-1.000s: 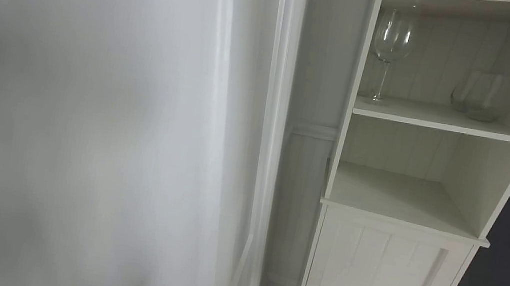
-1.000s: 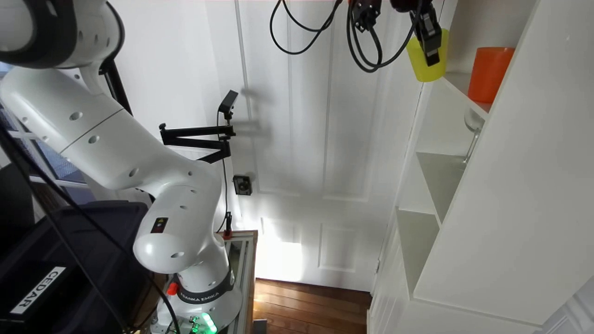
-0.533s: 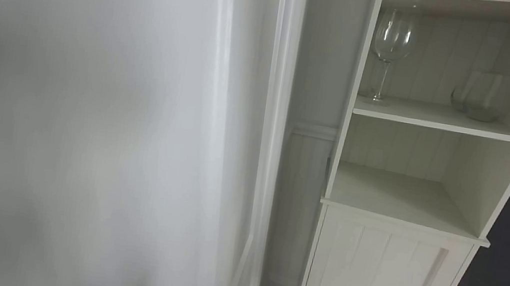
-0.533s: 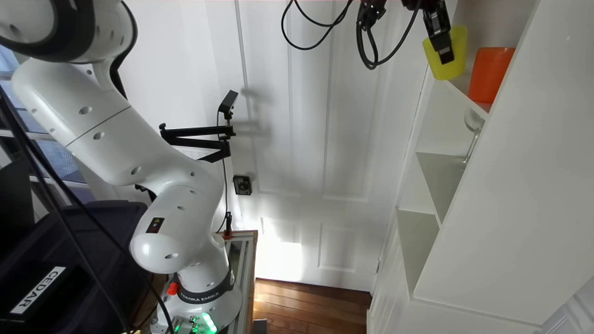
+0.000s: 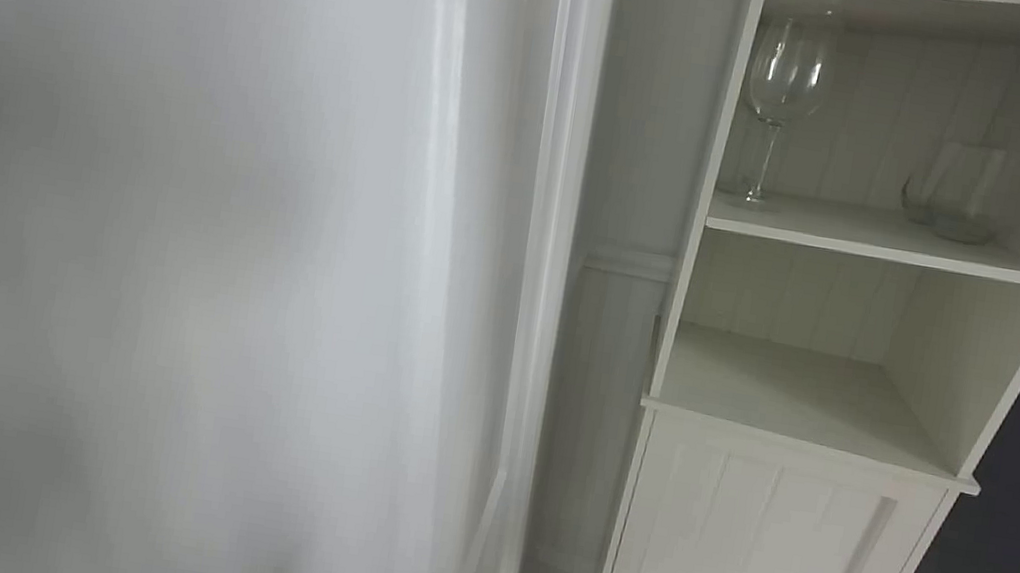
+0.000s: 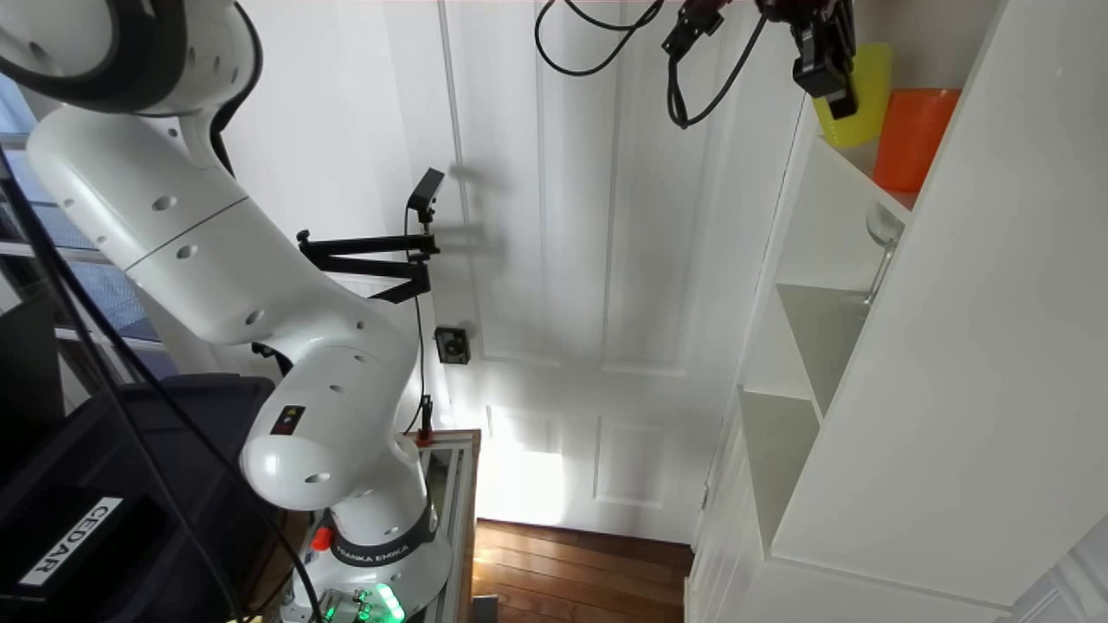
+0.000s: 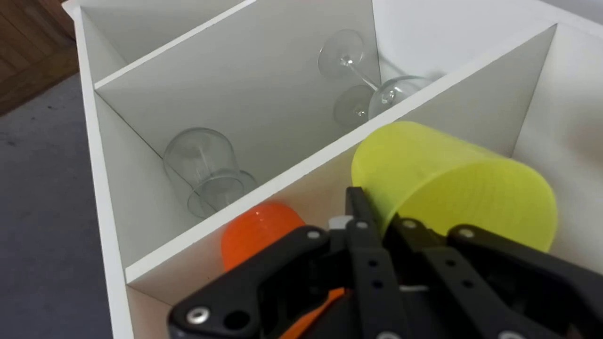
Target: Pick up the yellow cup and put it on the top shelf next to the orange cup
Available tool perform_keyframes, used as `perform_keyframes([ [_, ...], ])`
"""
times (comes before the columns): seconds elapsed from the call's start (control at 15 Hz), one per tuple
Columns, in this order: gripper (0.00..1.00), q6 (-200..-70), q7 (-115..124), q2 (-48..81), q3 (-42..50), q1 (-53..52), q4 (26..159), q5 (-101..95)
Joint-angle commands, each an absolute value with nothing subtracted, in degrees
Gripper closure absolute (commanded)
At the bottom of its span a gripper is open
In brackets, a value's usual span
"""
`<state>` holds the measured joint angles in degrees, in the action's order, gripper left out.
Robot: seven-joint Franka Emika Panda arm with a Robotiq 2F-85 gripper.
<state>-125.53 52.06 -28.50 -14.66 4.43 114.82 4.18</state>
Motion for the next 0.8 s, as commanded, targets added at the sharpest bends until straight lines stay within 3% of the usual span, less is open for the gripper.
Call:
perform_keyframes([
  [0.0,0.99,-125.84,57.82,-27.02,-15.20,4.98,113.68,2.07],
  [0.73,0.99,-128.66,66.85,-23.36,-13.73,4.84,112.62,0.36],
])
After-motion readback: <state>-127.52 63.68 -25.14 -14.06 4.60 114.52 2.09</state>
